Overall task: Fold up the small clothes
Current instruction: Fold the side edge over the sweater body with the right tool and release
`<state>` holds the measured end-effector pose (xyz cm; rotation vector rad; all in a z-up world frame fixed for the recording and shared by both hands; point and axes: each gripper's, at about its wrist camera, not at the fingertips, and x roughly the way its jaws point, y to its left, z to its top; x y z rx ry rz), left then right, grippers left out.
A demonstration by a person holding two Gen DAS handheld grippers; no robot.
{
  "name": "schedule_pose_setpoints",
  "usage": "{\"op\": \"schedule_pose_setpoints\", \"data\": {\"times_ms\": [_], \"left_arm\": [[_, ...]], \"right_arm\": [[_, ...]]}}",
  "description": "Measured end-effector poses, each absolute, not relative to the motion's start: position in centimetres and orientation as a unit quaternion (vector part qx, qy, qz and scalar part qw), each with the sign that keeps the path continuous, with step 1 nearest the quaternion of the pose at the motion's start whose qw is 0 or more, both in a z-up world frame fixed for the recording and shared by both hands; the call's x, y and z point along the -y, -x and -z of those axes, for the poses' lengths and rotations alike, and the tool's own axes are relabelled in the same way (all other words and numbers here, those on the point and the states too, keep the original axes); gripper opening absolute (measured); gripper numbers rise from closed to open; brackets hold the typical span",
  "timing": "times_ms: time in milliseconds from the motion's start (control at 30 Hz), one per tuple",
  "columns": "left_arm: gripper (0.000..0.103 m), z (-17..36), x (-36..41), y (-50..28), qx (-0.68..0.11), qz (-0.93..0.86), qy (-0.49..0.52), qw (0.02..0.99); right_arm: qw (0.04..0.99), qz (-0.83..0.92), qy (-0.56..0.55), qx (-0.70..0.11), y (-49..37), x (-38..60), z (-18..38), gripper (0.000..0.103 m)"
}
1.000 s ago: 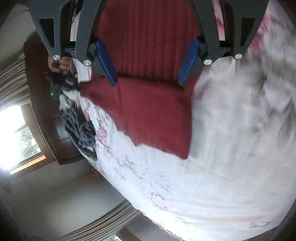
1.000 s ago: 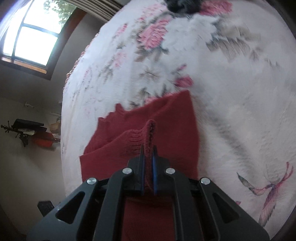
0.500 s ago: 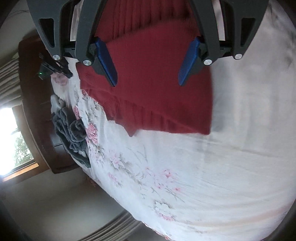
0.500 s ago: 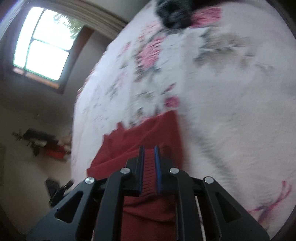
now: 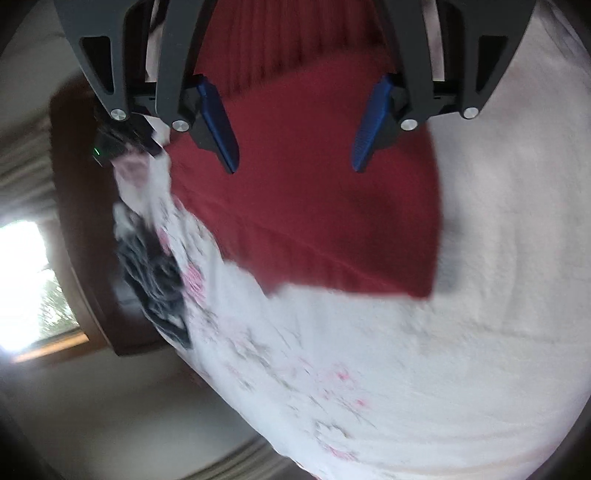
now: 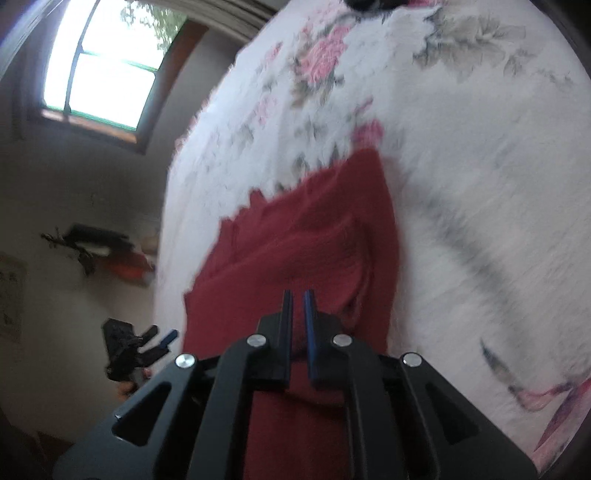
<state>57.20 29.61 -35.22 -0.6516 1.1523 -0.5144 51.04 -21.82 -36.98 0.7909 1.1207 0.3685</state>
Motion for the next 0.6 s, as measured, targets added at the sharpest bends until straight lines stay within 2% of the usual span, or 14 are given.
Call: {"op": "schedule_pose_setpoints", "data": {"times_ms": [67, 133, 167, 200, 267, 367, 433, 533, 600], "left_arm": [[0.063, 36.9, -29.3, -56.8, -0.554, 0.218, 0.285, 0.751], [0.049, 38.5, -29.7, -56.9, -0.569, 0.200, 0.284, 0.745], [0.049, 38.4, -30.2, -56.8, -0.569, 0.192, 0.296, 0.743], [0.050, 37.8, -30.5, -56.6, -0.562, 0.192, 0.306, 0.744], [0.054, 35.9, -30.6, -55.4, -0.537, 0.219, 0.313, 0.752], [0.060, 35.8, -30.1, -52.8, -0.544, 0.229, 0.298, 0.750], [0.059, 36.8, -30.3, -50.8, -0.565, 0.207, 0.289, 0.745], [0.060, 36.4, -31.2, -47.3, -0.556, 0.220, 0.334, 0.729], [0.065, 35.2, -31.7, -43.6, -0.552, 0.223, 0.324, 0.735]], "right_arm": [[0.753, -0.143, -0.349, -0.539, -51.2, 21.5, 38.6, 0.000], [0.756, -0.129, -0.345, -0.541, -50.5, 21.6, 38.9, 0.000], [0.761, -0.131, -0.346, -0.532, -50.0, 21.3, 37.9, 0.004], [0.765, -0.140, -0.345, -0.526, -49.6, 21.0, 37.2, 0.008], [0.765, -0.164, -0.350, -0.516, -48.4, 20.5, 35.9, 0.009], [0.745, -0.183, -0.369, -0.526, -46.1, 20.1, 36.6, 0.020], [0.729, -0.179, -0.368, -0.550, -44.6, 19.2, 37.9, 0.020], [0.705, -0.209, -0.384, -0.558, -41.4, 18.1, 37.6, 0.021], [0.698, -0.227, -0.377, -0.565, -38.2, 17.5, 36.7, 0.036]]}}
